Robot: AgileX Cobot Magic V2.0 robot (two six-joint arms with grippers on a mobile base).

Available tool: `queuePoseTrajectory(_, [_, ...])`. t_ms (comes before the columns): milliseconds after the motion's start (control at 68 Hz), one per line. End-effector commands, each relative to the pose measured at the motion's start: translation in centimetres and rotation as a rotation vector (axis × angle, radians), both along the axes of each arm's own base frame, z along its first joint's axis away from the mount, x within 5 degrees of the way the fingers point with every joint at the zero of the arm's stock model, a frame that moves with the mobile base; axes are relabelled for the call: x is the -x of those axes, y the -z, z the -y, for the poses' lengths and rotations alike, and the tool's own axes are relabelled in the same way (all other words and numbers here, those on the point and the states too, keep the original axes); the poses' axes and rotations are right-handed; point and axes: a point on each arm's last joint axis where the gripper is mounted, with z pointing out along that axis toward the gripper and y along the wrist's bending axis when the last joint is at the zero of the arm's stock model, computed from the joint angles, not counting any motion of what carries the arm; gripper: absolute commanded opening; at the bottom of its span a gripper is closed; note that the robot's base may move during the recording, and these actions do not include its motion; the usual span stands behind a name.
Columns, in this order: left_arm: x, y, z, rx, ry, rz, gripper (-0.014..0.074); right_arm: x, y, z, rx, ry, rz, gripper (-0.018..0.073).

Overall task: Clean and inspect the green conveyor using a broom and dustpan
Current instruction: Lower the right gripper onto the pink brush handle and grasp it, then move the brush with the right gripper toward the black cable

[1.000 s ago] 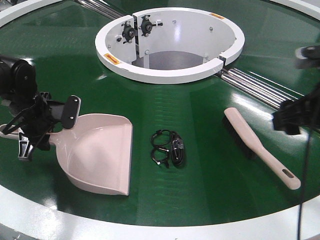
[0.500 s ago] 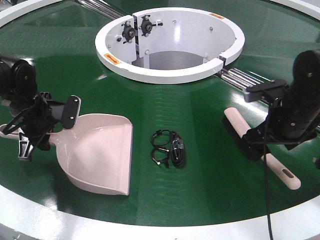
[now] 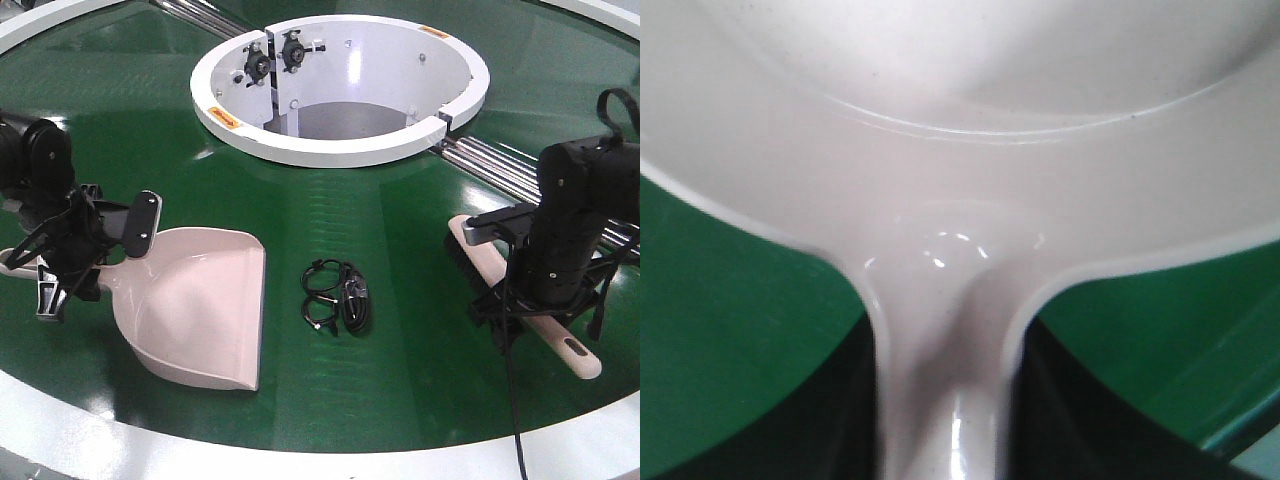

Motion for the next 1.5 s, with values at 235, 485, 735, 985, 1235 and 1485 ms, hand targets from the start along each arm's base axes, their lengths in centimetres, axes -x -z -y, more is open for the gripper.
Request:
queuePoseTrajectory(235, [-0.1,-2.5,0.4,0.030,-0.008,0.093,0.0076,-1.0,-1.0,0.1,-0.002,-0.010,0.095,0.0396])
queuePoseTrajectory(485, [0.0,-2.5,0.4,0.030,-0.008,0.091,0.0076,-1.4,-1.0,0.1,-0.001,0.010,0.138,0.0078])
queuePoseTrajectory(735, [0.0,-2.5,0.4,0.030,-0.008,0.091,0.0076,-1.2,-1.2,0.0,-0.010,0.089,0.145,-0.0009])
queuePoseTrajectory(985, [0.0,-2.5,0.4,0.030,-0.008,0.091,0.0076,-0.1,-3.4,-0.8,-0.122,0.174,0.155,-0.0005])
queuePoseTrajectory(1235, [0.0,-2.5,0.4,0.030,-0.008,0.091,0.0076,1.5,-3.9,-4.8,-0.092,0.157,0.110,-0.0004])
queuePoseTrajectory(1485, [0.0,-2.5,0.4,0.030,-0.008,0.091,0.0076,1.4,-5.0,-9.3,-0.033,0.144,0.092,-0.0004])
